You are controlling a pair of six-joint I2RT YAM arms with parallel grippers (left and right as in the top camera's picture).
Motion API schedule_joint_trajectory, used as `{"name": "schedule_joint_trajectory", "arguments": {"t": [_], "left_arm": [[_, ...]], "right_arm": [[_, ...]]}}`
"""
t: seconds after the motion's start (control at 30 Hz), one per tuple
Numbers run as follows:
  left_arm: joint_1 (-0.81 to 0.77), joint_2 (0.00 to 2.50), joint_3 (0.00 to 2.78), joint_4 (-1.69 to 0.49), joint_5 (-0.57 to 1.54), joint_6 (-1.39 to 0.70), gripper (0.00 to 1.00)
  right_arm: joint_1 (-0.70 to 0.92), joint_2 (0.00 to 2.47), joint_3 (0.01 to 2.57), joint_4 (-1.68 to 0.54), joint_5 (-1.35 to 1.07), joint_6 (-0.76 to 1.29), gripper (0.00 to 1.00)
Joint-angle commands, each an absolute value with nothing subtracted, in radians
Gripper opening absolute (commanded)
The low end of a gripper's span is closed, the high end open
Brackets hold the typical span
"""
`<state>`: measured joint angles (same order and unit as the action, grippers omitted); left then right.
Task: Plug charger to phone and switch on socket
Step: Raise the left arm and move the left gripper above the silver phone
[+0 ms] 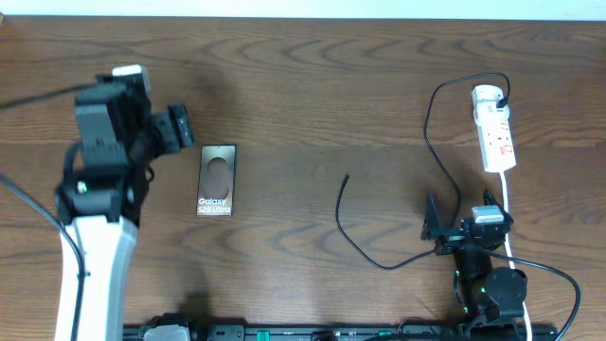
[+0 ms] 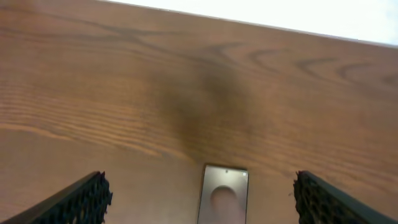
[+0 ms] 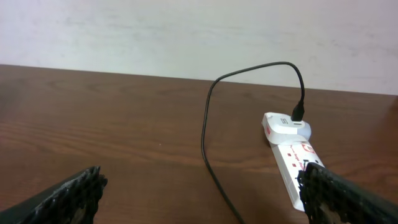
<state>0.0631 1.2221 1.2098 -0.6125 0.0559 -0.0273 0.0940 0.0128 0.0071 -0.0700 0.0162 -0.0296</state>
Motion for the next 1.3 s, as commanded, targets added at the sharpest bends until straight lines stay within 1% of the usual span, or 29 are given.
{"name": "schedule_joint_trajectory", "arguments": {"t": [0.0,0.1,0.23,0.4,0.5,0.67,0.77,1.27], "left_arm": [[0.067,1.306,1.355,-0.7,0.08,0.039,0.89],[0.067,1.37,1.441,-0.824,0.103,0.042,0.9],[0.067,1.394,1.45,-0.889,0.128,0.041,0.9],[0.067,1.396,1.448,-0.897,0.13,0.039,0.9],[0.067,1.396,1.448,-0.897,0.17,0.03,0.9],[0.067,1.411,1.448,-0.893,0.172,0.068,0.9],[0.067,1.447,1.448,-0.902,0.172,0.097,0.9],[0.064,1.68,1.449,-0.953,0.172,0.094,0.9]], "right_arm": [[0.099,0.009,0.006,-0.073,0.024,-0.016,0.99],[0.099,0.009,0.006,-0.073,0.024,-0.016,0.99],[0.099,0.009,0.006,-0.073,0.024,-0.015,0.99],[0.099,0.009,0.006,-0.073,0.024,-0.015,0.99],[0.099,0.009,0.006,-0.073,0.024,-0.016,0.99],[0.099,0.009,0.006,-0.073,0.024,-0.015,0.99],[0.099,0.009,0.006,-0.073,0.024,-0.016,0.99],[0.099,0.009,0.006,-0.073,0.024,-0.015,0.99]]}}
